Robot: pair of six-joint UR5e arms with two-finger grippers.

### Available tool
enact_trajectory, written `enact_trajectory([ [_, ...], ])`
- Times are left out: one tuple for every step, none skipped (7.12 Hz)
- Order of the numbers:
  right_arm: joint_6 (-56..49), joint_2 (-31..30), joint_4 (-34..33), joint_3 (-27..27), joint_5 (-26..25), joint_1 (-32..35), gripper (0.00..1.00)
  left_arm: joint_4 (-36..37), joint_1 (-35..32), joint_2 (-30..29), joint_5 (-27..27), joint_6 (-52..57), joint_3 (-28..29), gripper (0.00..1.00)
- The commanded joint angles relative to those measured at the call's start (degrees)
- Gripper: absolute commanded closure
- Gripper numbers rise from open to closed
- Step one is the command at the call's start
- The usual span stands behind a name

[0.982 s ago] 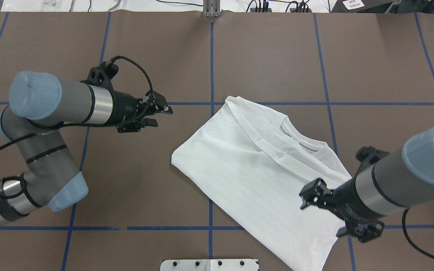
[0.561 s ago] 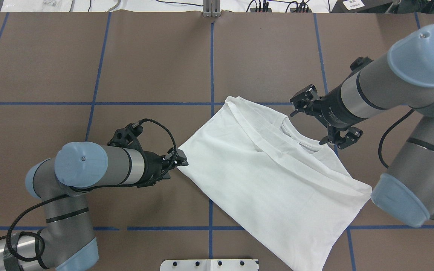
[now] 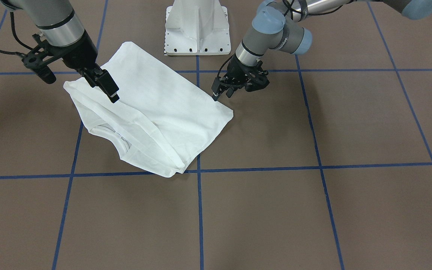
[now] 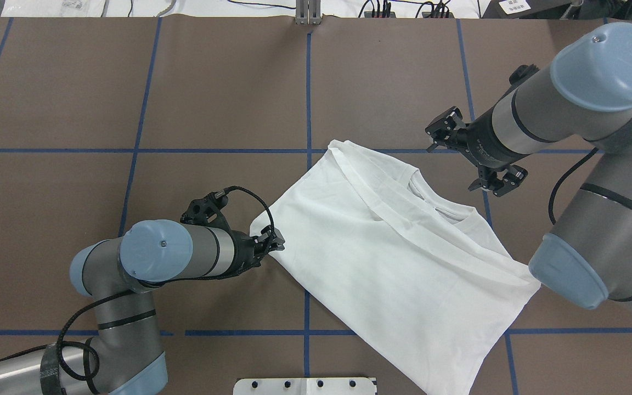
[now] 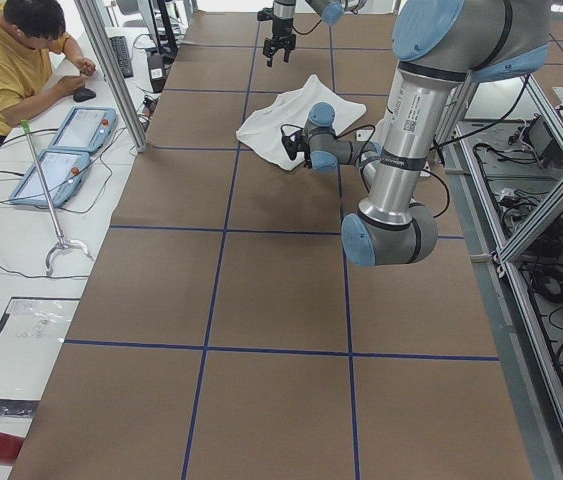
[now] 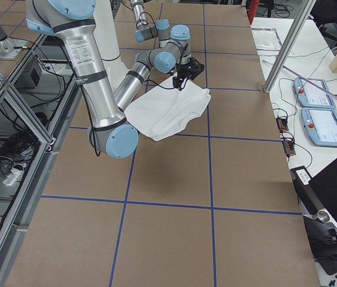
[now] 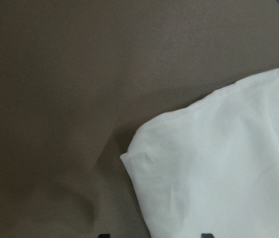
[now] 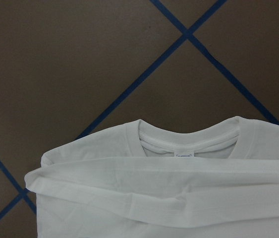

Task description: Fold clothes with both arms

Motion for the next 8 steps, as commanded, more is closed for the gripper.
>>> enact_trajectory([
  [0.05, -0.12, 0.0, -0.62, -0.06, 0.0, 0.0, -0.06, 0.02, -0.19, 0.52, 0.38, 1.04, 0.44],
  [0.05, -0.12, -0.09, -0.71, -0.06, 0.0, 0.0, -0.24, 0.02, -0.19, 1.65, 0.64, 1.74, 0.52],
  [0.13, -0.12, -0.09, -0.71, -0.06, 0.0, 0.0, -0.33, -0.07, -0.19, 2.45, 0.65, 2.01, 0.69],
  [0.39, -0.03, -0.09, -0.71, -0.06, 0.0, 0.0, -0.33, -0.51, -0.19, 2.63, 0.82, 2.01, 1.0],
  [0.31, -0.12, 0.0, -1.06, -0.06, 0.0, 0.0, -0.5, -1.99, -0.19, 3.15, 5.87, 2.1, 1.0],
  [0.4, 0.06, 0.0, -1.5, -0.06, -0.09, 0.0, -0.59, -4.27, -0.19, 3.16, 9.31, 2.45, 1.0],
  [0.66, 0.32, 0.0, -1.85, -0.06, -0.35, 0.0, -2.42, -7.51, -0.54, 3.16, 11.35, 4.98, 1.0],
  [0.49, 0.32, 0.0, -2.11, -0.06, -0.53, 0.0, -8.27, -12.15, -1.58, 3.07, 16.07, 10.4, 1.0],
])
